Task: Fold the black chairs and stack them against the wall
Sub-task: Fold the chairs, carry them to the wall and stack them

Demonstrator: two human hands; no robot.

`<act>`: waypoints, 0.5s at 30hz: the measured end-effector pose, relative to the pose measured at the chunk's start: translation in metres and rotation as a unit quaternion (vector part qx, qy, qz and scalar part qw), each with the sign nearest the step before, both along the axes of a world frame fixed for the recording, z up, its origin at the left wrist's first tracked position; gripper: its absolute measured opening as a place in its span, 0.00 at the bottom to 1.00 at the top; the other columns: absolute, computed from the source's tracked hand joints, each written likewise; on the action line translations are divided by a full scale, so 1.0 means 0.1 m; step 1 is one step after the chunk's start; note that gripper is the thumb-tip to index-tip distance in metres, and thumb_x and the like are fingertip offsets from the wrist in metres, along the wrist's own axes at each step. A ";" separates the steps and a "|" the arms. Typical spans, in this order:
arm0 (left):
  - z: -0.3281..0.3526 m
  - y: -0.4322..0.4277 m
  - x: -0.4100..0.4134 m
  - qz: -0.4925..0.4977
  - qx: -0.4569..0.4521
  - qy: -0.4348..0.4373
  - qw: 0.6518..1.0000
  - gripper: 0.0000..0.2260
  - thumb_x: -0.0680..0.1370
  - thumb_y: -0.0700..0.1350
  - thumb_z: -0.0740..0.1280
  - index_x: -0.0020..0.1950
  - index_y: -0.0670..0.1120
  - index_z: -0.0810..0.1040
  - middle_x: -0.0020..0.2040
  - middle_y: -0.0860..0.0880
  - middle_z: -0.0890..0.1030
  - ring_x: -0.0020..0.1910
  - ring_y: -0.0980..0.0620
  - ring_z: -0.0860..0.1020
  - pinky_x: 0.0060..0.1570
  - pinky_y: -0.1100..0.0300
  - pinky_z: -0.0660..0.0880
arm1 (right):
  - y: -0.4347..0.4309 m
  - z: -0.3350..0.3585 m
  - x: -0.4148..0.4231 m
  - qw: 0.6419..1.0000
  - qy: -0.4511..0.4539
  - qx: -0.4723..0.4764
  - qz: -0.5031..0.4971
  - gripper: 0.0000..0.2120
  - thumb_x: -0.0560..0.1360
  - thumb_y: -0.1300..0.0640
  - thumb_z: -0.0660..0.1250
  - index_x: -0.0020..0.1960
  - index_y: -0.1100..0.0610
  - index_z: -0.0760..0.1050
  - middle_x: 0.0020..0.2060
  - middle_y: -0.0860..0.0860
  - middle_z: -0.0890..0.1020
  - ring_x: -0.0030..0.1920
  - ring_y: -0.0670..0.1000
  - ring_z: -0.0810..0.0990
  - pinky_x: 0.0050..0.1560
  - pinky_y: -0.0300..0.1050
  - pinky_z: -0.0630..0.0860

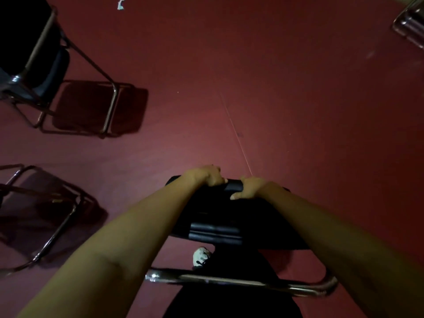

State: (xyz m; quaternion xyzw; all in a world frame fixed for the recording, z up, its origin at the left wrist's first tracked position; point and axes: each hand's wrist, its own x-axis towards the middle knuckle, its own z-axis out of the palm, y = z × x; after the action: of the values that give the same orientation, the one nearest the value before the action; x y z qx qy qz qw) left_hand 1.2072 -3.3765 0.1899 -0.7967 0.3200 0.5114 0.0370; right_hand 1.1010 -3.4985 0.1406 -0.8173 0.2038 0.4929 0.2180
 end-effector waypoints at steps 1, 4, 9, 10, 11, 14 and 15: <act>0.10 0.03 0.00 0.003 -0.005 0.002 1.000 0.23 0.83 0.54 0.57 0.70 0.38 0.69 0.69 0.37 0.72 0.65 0.40 0.72 0.59 0.53 0.69 | 0.01 -0.02 0.00 1.000 -0.012 -0.024 -0.001 0.42 0.72 0.34 0.64 0.74 0.59 0.57 0.71 0.59 0.66 0.68 0.59 0.69 0.67 0.54 0.67; 0.40 0.28 -0.04 0.021 -0.046 -0.026 0.998 0.21 0.82 0.54 0.58 0.67 0.41 0.74 0.65 0.39 0.76 0.61 0.41 0.75 0.59 0.54 0.71 | 0.00 -0.05 0.03 0.995 -0.043 -0.093 -0.010 0.43 0.71 0.30 0.61 0.75 0.57 0.56 0.73 0.57 0.64 0.70 0.60 0.67 0.67 0.60 0.65; 0.87 1.02 -0.38 0.124 -0.124 -0.254 0.951 0.16 0.80 0.53 0.60 0.60 0.46 0.79 0.58 0.42 0.80 0.57 0.39 0.77 0.53 0.53 0.72 | 0.02 -0.02 0.10 0.994 -0.020 -0.106 -0.012 0.45 0.70 0.32 0.65 0.75 0.58 0.57 0.72 0.57 0.66 0.69 0.60 0.68 0.68 0.59 0.65; 0.91 1.16 -0.46 0.167 -0.142 -0.283 0.934 0.15 0.80 0.53 0.61 0.58 0.45 0.79 0.56 0.42 0.81 0.56 0.40 0.77 0.53 0.54 0.71 | 0.02 -0.01 0.10 0.994 -0.015 -0.107 -0.011 0.45 0.70 0.32 0.66 0.75 0.59 0.57 0.71 0.58 0.66 0.68 0.60 0.68 0.68 0.58 0.66; 0.92 1.28 -0.55 0.223 -0.159 -0.296 0.915 0.16 0.80 0.54 0.61 0.56 0.45 0.81 0.54 0.43 0.81 0.55 0.40 0.77 0.52 0.54 0.70 | 0.03 -0.01 0.11 0.994 -0.017 -0.108 -0.013 0.45 0.70 0.33 0.66 0.75 0.60 0.57 0.72 0.58 0.66 0.68 0.60 0.69 0.67 0.57 0.67; 0.86 1.52 -0.74 0.393 -0.200 -0.292 0.848 0.18 0.79 0.60 0.60 0.57 0.49 0.80 0.55 0.45 0.79 0.56 0.41 0.76 0.57 0.52 0.69 | 0.04 0.02 0.14 0.994 -0.022 -0.106 -0.017 0.45 0.72 0.35 0.65 0.76 0.61 0.53 0.74 0.59 0.63 0.71 0.60 0.66 0.69 0.53 0.66; 0.82 1.55 -0.80 0.426 -0.202 -0.291 0.832 0.20 0.79 0.62 0.59 0.62 0.51 0.77 0.58 0.45 0.78 0.59 0.41 0.74 0.62 0.50 0.68 | 0.04 0.03 0.16 0.994 -0.020 -0.105 -0.022 0.45 0.73 0.35 0.64 0.77 0.61 0.51 0.74 0.60 0.61 0.72 0.61 0.64 0.70 0.53 0.64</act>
State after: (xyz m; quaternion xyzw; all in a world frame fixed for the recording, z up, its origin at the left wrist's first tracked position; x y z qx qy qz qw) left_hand 1.1269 -3.2211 0.2720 -0.9558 0.0193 0.1450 -0.2549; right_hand 1.1169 -3.4950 0.1432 -0.8404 0.2681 0.4476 0.1462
